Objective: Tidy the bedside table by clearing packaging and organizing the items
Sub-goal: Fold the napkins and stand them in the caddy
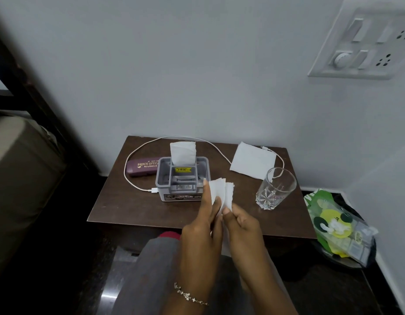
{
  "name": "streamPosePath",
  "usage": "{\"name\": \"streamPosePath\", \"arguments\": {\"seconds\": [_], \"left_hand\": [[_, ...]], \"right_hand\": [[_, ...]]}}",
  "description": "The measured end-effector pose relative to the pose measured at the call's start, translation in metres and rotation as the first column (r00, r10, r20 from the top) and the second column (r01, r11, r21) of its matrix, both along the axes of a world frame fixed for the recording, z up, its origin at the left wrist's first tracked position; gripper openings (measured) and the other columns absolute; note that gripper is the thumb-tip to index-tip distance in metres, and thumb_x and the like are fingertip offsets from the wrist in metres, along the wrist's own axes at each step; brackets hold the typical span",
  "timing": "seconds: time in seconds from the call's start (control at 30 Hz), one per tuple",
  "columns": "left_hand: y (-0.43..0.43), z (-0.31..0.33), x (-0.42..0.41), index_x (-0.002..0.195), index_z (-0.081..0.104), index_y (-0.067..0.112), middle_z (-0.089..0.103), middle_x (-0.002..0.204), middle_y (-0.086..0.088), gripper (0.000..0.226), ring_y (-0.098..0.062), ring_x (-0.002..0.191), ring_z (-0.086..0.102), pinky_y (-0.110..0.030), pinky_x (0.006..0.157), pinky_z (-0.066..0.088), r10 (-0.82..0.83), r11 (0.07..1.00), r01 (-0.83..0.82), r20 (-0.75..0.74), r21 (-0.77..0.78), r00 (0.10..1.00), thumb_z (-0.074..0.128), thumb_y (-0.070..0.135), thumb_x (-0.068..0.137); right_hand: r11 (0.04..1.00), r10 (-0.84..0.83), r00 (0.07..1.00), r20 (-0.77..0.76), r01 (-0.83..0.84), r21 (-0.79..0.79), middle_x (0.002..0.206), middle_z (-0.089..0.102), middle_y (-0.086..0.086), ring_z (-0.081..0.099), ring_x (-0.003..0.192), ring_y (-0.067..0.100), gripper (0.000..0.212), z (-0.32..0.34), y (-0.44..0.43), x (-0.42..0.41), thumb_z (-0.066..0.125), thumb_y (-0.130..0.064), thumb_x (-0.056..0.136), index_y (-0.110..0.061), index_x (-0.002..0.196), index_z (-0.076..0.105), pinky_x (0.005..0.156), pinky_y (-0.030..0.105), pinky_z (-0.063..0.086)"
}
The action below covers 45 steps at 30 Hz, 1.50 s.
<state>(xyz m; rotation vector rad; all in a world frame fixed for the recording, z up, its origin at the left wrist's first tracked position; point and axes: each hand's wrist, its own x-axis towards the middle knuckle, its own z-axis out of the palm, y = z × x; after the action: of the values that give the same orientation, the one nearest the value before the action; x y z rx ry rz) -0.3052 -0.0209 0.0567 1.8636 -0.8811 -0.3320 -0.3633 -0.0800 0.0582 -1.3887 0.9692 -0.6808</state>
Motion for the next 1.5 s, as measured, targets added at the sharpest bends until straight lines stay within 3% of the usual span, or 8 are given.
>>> {"name": "streamPosePath", "arguments": {"seconds": [0.17, 0.43, 0.6, 0.77, 0.87, 0.97, 1.2, 1.5], "left_hand": [[0.0, -0.007, -0.002, 0.145, 0.016, 0.037, 0.073, 0.106, -0.003, 0.073, -0.006, 0.093, 0.064, -0.012, 0.07, 0.047, -0.039, 0.999, 0.039, 0.075, -0.004, 0.996, 0.058, 0.018, 0.089], [-0.001, -0.003, -0.008, 0.139, 0.002, 0.054, 0.073, 0.105, 0.002, 0.073, 0.008, 0.098, 0.057, 0.001, 0.07, 0.04, -0.053, 0.998, 0.053, 0.007, 0.021, 0.999, 0.05, 0.03, 0.09], [-0.002, 0.005, -0.016, 0.143, -0.003, 0.042, 0.056, 0.094, 0.047, 0.076, 0.023, 0.091, 0.054, 0.003, 0.075, 0.039, -0.088, 0.996, 0.083, -0.156, -0.043, 0.984, 0.049, 0.018, 0.093], [0.0, 0.017, 0.017, 0.127, 0.046, 0.032, 0.071, 0.106, 0.011, 0.048, -0.004, 0.104, 0.063, -0.019, 0.086, 0.05, 0.078, 0.953, -0.23, -0.575, -0.197, 0.814, 0.059, 0.009, 0.087], [0.002, 0.021, 0.049, 0.105, 0.064, 0.026, 0.073, 0.101, 0.008, 0.034, -0.008, 0.092, 0.069, -0.021, 0.073, 0.051, -0.013, 0.999, -0.019, -0.756, -0.033, 0.654, 0.06, 0.041, 0.075], [0.003, 0.016, 0.067, 0.092, 0.07, 0.011, 0.076, 0.09, -0.006, 0.038, -0.015, 0.077, 0.072, -0.022, 0.06, 0.054, -0.077, 0.995, 0.1, -0.796, -0.02, 0.6, 0.062, 0.039, 0.068], [-0.012, 0.005, 0.103, 0.088, 0.069, 0.002, 0.074, 0.091, -0.01, 0.031, -0.018, 0.082, 0.068, -0.026, 0.073, 0.056, -0.06, 0.977, -0.11, -0.728, -0.183, 0.683, 0.065, 0.028, 0.071], [-0.054, 0.019, 0.178, 0.089, 0.069, 0.01, 0.073, 0.073, 0.014, 0.011, 0.001, 0.074, 0.066, -0.013, 0.066, 0.051, -0.132, 0.946, 0.003, -0.377, -0.325, 0.917, 0.062, 0.004, 0.083]], "right_hand": [[0.974, -0.002, 0.998, 0.056, -0.011, 0.226, 0.101, 0.074, 0.001, 0.068, 0.1, 0.018, 0.028, 0.001, 0.0, 0.002, 0.043, -0.021, 0.098, -0.026, 0.102, 0.07, 0.096, 0.048, 0.049], [0.947, -0.046, 0.989, 0.14, -0.002, 0.322, 0.101, 0.073, 0.008, 0.069, 0.093, 0.018, 0.03, 0.003, -0.002, -0.001, 0.041, -0.021, 0.098, -0.013, 0.108, 0.067, 0.08, 0.028, 0.053], [0.92, -0.073, 0.977, 0.199, -0.011, 0.391, 0.085, 0.073, 0.009, 0.07, 0.081, 0.019, 0.026, 0.007, -0.005, -0.005, 0.052, -0.029, 0.093, -0.01, 0.092, 0.069, 0.074, 0.031, 0.054], [0.822, -0.141, 0.967, 0.212, -0.005, 0.569, 0.104, 0.071, 0.017, 0.067, 0.096, 0.033, 0.028, 0.004, -0.018, -0.006, 0.052, -0.022, 0.092, -0.005, 0.11, 0.064, 0.091, 0.048, 0.05], [0.807, 0.01, 0.984, 0.178, -0.113, 0.579, 0.106, 0.071, 0.016, 0.068, 0.097, 0.031, 0.029, 0.003, -0.027, -0.008, 0.053, -0.024, 0.092, -0.006, 0.113, 0.062, 0.092, 0.048, 0.051], [0.79, 0.15, 0.975, 0.165, -0.218, 0.574, 0.106, 0.071, 0.017, 0.067, 0.099, 0.033, 0.03, 0.001, -0.029, -0.002, 0.053, -0.024, 0.092, -0.006, 0.114, 0.061, 0.092, 0.05, 0.051], [0.896, 0.438, 0.879, -0.19, -0.411, 0.166, 0.106, 0.072, 0.001, 0.069, 0.094, 0.015, 0.034, -0.004, -0.033, 0.033, 0.073, -0.023, 0.079, -0.017, 0.112, 0.065, 0.087, 0.042, 0.056], [0.829, 0.193, 0.842, -0.503, -0.414, -0.376, 0.103, 0.07, 0.011, 0.063, 0.094, 0.027, 0.034, -0.019, -0.096, 0.116, 0.068, -0.034, 0.079, -0.011, 0.104, 0.067, 0.08, 0.045, 0.053]]}}
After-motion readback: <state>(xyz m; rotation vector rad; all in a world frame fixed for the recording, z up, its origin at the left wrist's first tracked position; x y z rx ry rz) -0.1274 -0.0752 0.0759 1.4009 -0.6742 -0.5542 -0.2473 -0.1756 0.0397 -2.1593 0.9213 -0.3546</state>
